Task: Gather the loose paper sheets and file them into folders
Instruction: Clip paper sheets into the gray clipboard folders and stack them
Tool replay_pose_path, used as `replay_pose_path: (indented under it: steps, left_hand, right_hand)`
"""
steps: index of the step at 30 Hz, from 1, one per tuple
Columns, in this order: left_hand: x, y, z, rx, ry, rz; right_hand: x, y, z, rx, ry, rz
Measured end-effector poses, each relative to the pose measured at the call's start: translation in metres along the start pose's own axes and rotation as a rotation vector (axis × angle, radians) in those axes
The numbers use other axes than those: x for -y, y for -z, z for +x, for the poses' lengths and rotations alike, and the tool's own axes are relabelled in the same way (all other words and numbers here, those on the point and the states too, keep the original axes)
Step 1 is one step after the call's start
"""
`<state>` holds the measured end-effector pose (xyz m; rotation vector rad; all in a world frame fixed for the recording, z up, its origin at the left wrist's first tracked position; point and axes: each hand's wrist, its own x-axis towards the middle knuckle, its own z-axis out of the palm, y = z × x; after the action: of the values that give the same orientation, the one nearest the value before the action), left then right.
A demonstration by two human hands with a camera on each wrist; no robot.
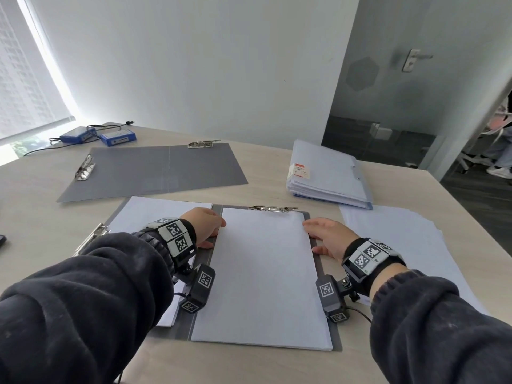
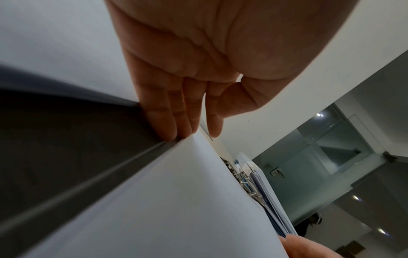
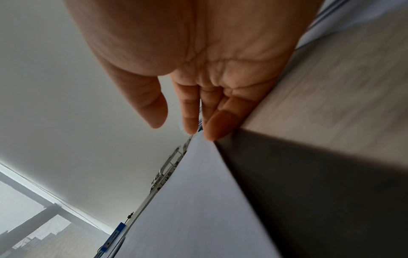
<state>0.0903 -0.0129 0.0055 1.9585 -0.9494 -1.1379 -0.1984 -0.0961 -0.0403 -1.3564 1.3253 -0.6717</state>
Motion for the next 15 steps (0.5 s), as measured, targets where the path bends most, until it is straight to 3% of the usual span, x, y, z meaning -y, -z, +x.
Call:
replay_pose_path:
  steps: [3, 7, 11, 15]
  left_hand:
    - [-0.001, 0.001, 0.000, -0.035, -0.049, 0.091]
    - [-0.011, -0.003, -0.003, -0.072, -0.254, 0.572]
    - [-0.019, -0.022, -0.005, 0.038, -0.391, 0.950]
    - [-0.024, -0.041, 0.006, 0.176, -0.447, 1.172]
  right_hand:
    - [0.000, 0.000, -0.001, -0.008, -0.004, 0.003]
    - [0.002, 0.000, -0.005, -0.009, -0.010, 0.040]
    - [0.009, -0.001, -0.012, 0.006, -0.020, 0.099]
    - [0.011, -0.001, -0.014, -0.002, -0.037, 0.137]
